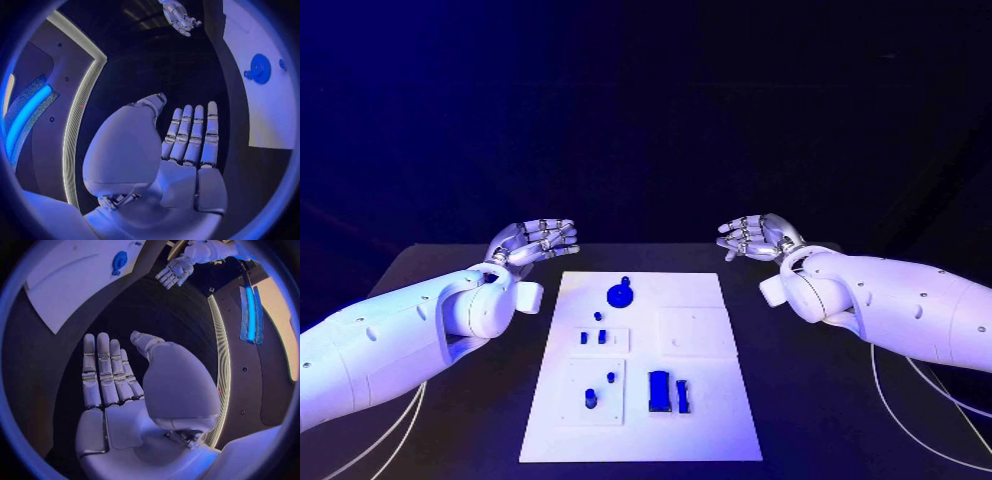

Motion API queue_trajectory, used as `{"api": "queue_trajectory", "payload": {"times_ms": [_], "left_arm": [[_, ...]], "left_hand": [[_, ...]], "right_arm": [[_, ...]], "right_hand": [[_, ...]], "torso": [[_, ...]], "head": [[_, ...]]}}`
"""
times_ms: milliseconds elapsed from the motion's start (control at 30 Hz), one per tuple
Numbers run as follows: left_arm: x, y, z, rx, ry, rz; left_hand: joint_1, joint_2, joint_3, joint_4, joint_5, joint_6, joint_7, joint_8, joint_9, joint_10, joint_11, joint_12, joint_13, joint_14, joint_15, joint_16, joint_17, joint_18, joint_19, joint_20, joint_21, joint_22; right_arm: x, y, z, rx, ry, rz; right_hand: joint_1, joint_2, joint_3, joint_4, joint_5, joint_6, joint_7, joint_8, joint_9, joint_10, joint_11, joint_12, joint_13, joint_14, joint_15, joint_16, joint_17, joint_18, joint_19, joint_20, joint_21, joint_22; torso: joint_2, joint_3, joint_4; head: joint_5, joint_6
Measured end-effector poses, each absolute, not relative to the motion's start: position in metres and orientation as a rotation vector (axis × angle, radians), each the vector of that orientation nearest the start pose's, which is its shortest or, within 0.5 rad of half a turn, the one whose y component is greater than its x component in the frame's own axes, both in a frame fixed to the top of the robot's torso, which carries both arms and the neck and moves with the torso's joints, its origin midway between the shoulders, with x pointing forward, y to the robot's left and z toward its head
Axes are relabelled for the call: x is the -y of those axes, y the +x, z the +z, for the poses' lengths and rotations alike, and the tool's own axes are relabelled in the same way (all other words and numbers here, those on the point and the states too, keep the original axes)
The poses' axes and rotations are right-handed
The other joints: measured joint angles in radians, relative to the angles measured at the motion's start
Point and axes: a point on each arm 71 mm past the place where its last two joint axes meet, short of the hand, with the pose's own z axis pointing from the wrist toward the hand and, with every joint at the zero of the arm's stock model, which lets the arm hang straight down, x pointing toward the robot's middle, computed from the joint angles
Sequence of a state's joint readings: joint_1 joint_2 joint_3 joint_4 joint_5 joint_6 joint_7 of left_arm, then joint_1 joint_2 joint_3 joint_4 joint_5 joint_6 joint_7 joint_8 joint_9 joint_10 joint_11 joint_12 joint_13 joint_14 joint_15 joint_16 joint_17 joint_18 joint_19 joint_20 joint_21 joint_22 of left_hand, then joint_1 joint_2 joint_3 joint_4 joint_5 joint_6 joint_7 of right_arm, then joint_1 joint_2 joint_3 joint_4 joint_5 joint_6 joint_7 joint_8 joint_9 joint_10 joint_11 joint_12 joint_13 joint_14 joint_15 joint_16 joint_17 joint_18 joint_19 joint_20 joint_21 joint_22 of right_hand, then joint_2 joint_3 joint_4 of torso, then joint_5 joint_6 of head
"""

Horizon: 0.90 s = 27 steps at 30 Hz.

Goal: Assemble the parts on the task board

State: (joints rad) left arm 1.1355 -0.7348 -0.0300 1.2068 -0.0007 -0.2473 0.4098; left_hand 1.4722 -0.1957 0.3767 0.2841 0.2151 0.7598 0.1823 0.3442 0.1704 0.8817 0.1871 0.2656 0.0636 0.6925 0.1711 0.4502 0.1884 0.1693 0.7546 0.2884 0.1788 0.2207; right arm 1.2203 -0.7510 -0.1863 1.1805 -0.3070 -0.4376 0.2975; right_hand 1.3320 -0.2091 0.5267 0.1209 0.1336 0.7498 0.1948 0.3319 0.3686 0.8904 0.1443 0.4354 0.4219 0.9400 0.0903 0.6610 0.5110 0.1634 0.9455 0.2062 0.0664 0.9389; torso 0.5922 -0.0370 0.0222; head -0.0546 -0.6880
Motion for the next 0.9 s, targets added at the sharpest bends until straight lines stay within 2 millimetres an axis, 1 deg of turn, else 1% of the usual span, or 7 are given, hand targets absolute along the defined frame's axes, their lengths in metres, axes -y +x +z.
{"api": "queue_trajectory", "payload": {"times_ms": [100, 233, 367, 433, 467, 667, 900], "left_arm": [[-0.253, 0.534, -0.227, -1.334, -1.190, -1.387], [-0.253, 0.533, -0.228, -1.336, -1.192, -1.385], [-0.247, 0.527, -0.231, -1.347, -1.200, -1.390], [-0.242, 0.523, -0.231, -1.351, -1.203, -1.396], [-0.237, 0.520, -0.231, -1.353, -1.205, -1.399], [-0.213, 0.498, -0.231, -1.348, -1.219, -1.399], [-0.193, 0.473, -0.230, -1.317, -1.235, -1.347]], "left_hand": [[0.003, 0.004, -0.009, -0.001, 0.000, 0.011, -0.004, -0.032, -0.013, 0.011, 0.002, -0.060, 0.000, -0.004, 0.008, -0.080, -0.022, 0.000, -0.020, 0.001, -0.060, -0.046], [-0.199, 0.091, -0.170, -0.123, -0.091, -0.317, -0.081, -0.172, -0.083, -0.371, -0.080, -0.159, -0.028, -0.304, -0.069, -0.254, -0.097, -0.080, -0.341, -0.123, -0.121, -0.129], [-0.393, 0.141, -0.270, -0.201, -0.151, -0.530, -0.129, -0.255, -0.125, -0.617, -0.132, -0.210, -0.045, -0.492, -0.118, -0.348, -0.141, -0.117, -0.540, -0.203, -0.149, -0.174], [-0.459, 0.153, -0.291, -0.222, -0.166, -0.581, -0.141, -0.274, -0.135, -0.676, -0.144, -0.223, -0.049, -0.536, -0.130, -0.371, -0.152, -0.119, -0.587, -0.222, -0.155, -0.184], [-0.540, 0.163, -0.311, -0.236, -0.177, -0.623, -0.151, -0.291, -0.144, -0.723, -0.154, -0.232, -0.053, -0.572, -0.140, -0.389, -0.160, -0.133, -0.626, -0.237, -0.160, -0.192], [-1.072, 0.183, -0.349, -0.266, -0.196, -0.705, -0.169, -0.323, -0.159, -0.818, -0.173, -0.251, -0.059, -0.645, -0.159, -0.426, -0.177, -0.149, -0.702, -0.268, -0.168, -0.209], [-1.347, 0.192, -0.363, -0.280, -0.208, -0.740, -0.179, -0.334, -0.167, -0.857, -0.184, -0.258, -0.061, -0.674, -0.168, -0.439, -0.185, -0.149, -0.733, -0.282, -0.173, -0.217]], "right_arm": [[0.276, 0.536, -0.233, -1.478, 0.889, 1.036], [0.275, 0.534, -0.233, -1.478, 0.895, 1.039], [0.264, 0.528, -0.234, -1.471, 0.919, 1.071], [0.257, 0.523, -0.235, -1.469, 0.934, 1.092], [0.250, 0.519, -0.236, -1.465, 0.948, 1.112], [0.213, 0.492, -0.233, -1.408, 1.045, 1.223], [0.190, 0.468, -0.227, -1.322, 1.155, 1.273]], "right_hand": [[-0.011, -0.009, 0.013, -0.016, 0.000, 0.010, 0.003, -0.019, -0.026, 0.011, 0.010, -0.063, -0.110, -0.040, 0.022, -0.112, -0.078, 0.000, -0.043, 0.013, -0.001, -0.089], [-0.203, 0.086, -0.219, -0.065, -0.058, -0.314, -0.073, -0.157, -0.177, -0.377, -0.052, -0.234, -0.261, -0.431, -0.023, -0.368, -0.277, -0.060, -0.440, -0.077, -0.031, -0.470], [-0.386, 0.146, -0.369, -0.092, -0.094, -0.526, -0.132, -0.242, -0.270, -0.628, -0.097, -0.332, -0.340, -0.679, -0.055, -0.511, -0.391, -0.110, -0.686, -0.140, -0.045, -0.699], [-0.546, 0.160, -0.404, -0.099, -0.103, -0.576, -0.146, -0.262, -0.292, -0.686, -0.108, -0.355, -0.358, -0.737, -0.063, -0.544, -0.418, -0.111, -0.744, -0.155, -0.051, -0.752], [-0.716, 0.171, -0.432, -0.104, -0.110, -0.616, -0.157, -0.279, -0.310, -0.733, -0.116, -0.373, -0.373, -0.783, -0.069, -0.571, -0.439, -0.127, -0.790, -0.167, -0.053, -0.795], [-1.084, 0.194, -0.488, -0.114, -0.120, -0.696, -0.180, -0.311, -0.345, -0.827, -0.133, -0.411, -0.402, -0.877, -0.082, -0.625, -0.483, -0.134, -0.883, -0.191, -0.058, -0.882], [-1.255, 0.205, -0.513, -0.119, -0.126, -0.728, -0.192, -0.322, -0.361, -0.867, -0.140, -0.425, -0.416, -0.916, -0.089, -0.647, -0.502, -0.150, -0.921, -0.204, -0.062, -0.921]], "torso": [[0.000, 0.0043, 0.0003], [-0.001, 0.0049, -0.0001], [-0.008, 0.0091, -0.0032], [-0.014, 0.0131, -0.0062], [-0.019, 0.0165, -0.0085], [-0.037, 0.0297, -0.0169], [-0.046, 0.0356, -0.0213]], "head": [[0.003, 0.011], [0.004, 0.011], [0.015, 0.026], [0.022, 0.038], [0.028, 0.047], [0.049, 0.079], [0.054, 0.087]]}}
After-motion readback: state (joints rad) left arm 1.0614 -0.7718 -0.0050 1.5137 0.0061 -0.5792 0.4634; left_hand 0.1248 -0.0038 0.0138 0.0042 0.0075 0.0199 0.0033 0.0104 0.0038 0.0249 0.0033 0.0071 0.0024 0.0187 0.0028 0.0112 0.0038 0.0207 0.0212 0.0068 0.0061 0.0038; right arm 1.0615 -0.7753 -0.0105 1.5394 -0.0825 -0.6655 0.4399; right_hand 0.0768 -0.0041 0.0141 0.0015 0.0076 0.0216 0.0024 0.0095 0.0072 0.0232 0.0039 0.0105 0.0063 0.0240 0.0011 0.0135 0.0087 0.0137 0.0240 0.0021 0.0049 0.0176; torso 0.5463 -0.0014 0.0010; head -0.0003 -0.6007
